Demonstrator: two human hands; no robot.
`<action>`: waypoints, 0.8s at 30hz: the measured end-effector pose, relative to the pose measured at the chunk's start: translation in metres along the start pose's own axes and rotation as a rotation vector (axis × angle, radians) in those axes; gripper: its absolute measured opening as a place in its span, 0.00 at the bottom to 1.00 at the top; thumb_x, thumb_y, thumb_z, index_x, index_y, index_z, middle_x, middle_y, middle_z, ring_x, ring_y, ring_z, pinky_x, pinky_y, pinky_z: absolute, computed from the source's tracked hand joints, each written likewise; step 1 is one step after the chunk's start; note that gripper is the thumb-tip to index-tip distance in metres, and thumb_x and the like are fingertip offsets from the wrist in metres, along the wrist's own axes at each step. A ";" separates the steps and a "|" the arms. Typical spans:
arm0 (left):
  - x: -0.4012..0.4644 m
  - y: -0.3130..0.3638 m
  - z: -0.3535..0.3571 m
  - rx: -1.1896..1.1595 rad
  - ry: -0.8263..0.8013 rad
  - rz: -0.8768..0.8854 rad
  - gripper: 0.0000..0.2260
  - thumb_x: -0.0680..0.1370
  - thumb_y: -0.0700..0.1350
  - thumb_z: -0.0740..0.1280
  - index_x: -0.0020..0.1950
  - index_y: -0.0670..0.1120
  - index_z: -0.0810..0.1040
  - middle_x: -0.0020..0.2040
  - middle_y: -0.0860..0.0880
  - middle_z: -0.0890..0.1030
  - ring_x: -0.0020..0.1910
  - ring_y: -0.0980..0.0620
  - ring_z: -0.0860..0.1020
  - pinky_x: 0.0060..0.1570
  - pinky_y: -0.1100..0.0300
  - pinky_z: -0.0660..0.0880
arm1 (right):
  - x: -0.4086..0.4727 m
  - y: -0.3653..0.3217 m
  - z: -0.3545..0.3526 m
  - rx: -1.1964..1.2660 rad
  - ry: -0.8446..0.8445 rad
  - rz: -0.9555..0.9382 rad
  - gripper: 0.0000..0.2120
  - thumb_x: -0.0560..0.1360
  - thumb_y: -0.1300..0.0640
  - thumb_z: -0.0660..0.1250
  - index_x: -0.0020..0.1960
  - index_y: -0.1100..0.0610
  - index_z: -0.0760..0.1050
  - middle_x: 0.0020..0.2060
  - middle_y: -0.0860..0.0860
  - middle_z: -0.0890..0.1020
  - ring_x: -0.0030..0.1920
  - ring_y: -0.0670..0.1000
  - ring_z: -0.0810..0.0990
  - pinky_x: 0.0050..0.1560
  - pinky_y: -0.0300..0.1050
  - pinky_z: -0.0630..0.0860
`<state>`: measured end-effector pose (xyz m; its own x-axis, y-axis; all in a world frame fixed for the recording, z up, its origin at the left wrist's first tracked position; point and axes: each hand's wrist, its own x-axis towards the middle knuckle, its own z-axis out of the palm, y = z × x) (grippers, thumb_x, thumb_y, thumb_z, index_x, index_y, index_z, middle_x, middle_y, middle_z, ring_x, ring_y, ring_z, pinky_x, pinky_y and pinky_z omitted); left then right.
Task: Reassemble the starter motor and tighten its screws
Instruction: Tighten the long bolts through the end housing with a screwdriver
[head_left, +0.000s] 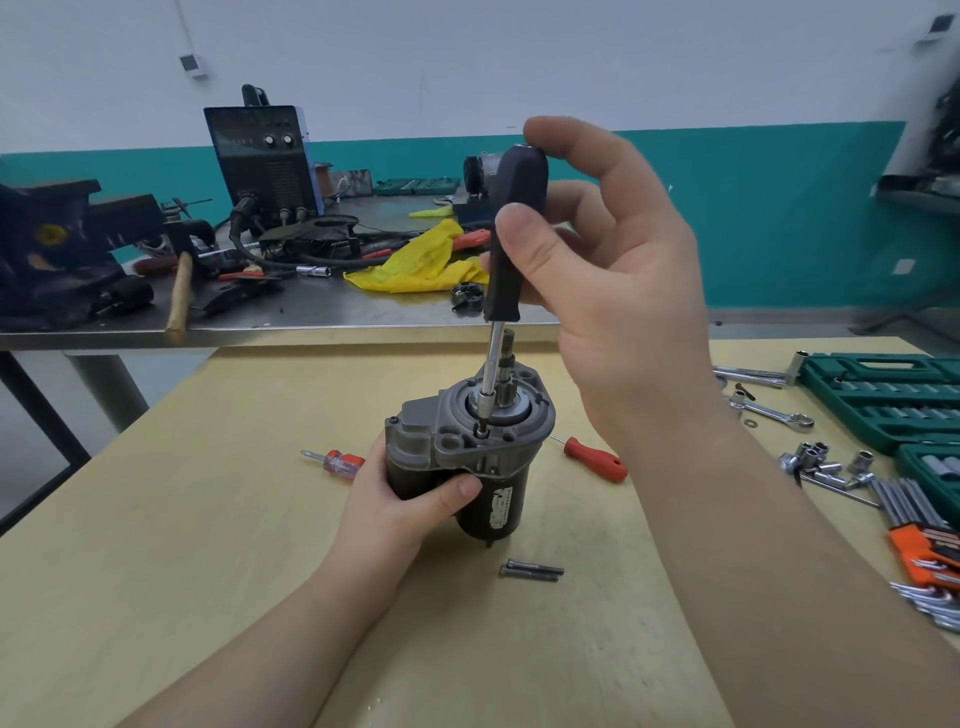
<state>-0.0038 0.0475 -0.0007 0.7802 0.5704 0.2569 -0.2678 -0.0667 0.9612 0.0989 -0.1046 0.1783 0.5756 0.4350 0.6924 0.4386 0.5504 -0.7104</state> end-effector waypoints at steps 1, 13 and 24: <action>0.000 0.000 0.000 0.002 -0.001 -0.001 0.29 0.66 0.50 0.84 0.67 0.55 0.82 0.64 0.46 0.86 0.64 0.44 0.85 0.65 0.36 0.80 | 0.000 0.001 0.001 -0.028 0.020 -0.013 0.16 0.81 0.61 0.72 0.65 0.47 0.77 0.48 0.55 0.85 0.48 0.57 0.87 0.49 0.58 0.87; 0.000 0.002 -0.001 0.007 0.006 -0.009 0.36 0.62 0.61 0.87 0.67 0.57 0.82 0.65 0.47 0.86 0.64 0.45 0.84 0.64 0.36 0.80 | -0.002 0.003 0.004 -0.028 0.015 -0.027 0.18 0.83 0.62 0.70 0.69 0.47 0.73 0.49 0.55 0.83 0.46 0.58 0.87 0.48 0.54 0.87; 0.001 0.000 -0.002 -0.004 0.003 -0.013 0.35 0.64 0.58 0.87 0.68 0.56 0.81 0.66 0.46 0.85 0.65 0.43 0.84 0.65 0.33 0.80 | -0.001 0.002 0.002 -0.032 0.004 -0.014 0.21 0.81 0.62 0.73 0.69 0.45 0.76 0.51 0.54 0.85 0.48 0.58 0.87 0.48 0.49 0.87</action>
<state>-0.0042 0.0496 -0.0008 0.7817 0.5737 0.2446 -0.2600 -0.0566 0.9639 0.0974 -0.1024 0.1765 0.5719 0.4242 0.7021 0.4690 0.5332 -0.7041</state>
